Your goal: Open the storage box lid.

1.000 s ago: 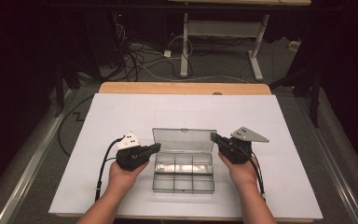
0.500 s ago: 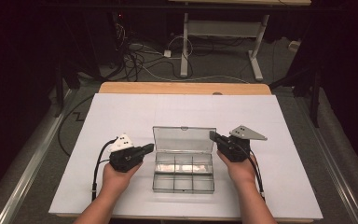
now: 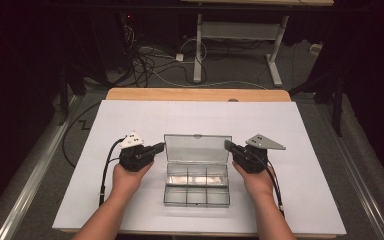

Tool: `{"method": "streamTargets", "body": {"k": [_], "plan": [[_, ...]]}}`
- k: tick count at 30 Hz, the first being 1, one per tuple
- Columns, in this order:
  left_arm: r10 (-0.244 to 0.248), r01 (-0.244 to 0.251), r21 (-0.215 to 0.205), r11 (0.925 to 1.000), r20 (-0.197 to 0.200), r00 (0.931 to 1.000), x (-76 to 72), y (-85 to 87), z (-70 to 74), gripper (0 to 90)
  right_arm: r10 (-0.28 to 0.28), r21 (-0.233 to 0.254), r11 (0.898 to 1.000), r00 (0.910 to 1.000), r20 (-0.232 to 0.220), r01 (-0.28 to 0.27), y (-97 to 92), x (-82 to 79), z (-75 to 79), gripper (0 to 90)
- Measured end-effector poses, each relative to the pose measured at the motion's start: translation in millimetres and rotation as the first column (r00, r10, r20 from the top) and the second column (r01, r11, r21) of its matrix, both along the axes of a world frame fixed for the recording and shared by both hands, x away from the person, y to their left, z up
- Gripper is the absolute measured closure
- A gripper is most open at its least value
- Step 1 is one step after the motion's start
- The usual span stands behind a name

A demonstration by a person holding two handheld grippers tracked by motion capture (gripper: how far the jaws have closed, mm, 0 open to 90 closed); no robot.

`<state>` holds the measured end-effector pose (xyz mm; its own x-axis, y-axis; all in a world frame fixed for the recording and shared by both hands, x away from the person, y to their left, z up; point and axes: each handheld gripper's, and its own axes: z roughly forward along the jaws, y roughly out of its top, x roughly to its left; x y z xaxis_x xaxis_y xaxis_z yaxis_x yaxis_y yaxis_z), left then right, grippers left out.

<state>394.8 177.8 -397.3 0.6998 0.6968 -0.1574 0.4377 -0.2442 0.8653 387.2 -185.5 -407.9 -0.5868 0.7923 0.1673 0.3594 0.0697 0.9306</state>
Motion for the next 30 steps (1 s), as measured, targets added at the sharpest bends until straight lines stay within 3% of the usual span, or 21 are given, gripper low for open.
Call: {"method": "streamTargets", "body": {"k": [9, 30], "plan": [[-0.012, 0.012, -0.023, 0.9997, -0.002, 0.9999, 9.7, -11.4, 5.6, 87.7, -0.015, -0.001, 1.000, 0.9999, -0.009, 0.015, -2.8, 4.0, -1.7, 90.0], [0.026, -0.025, 0.020, 0.9995, -0.046, 0.9986, 30.0, -18.5, -4.4, 87.7, -0.040, -0.028, 0.999, 0.9978, -0.053, 0.039, -1.9, 18.3, -9.8, 90.0]]}}
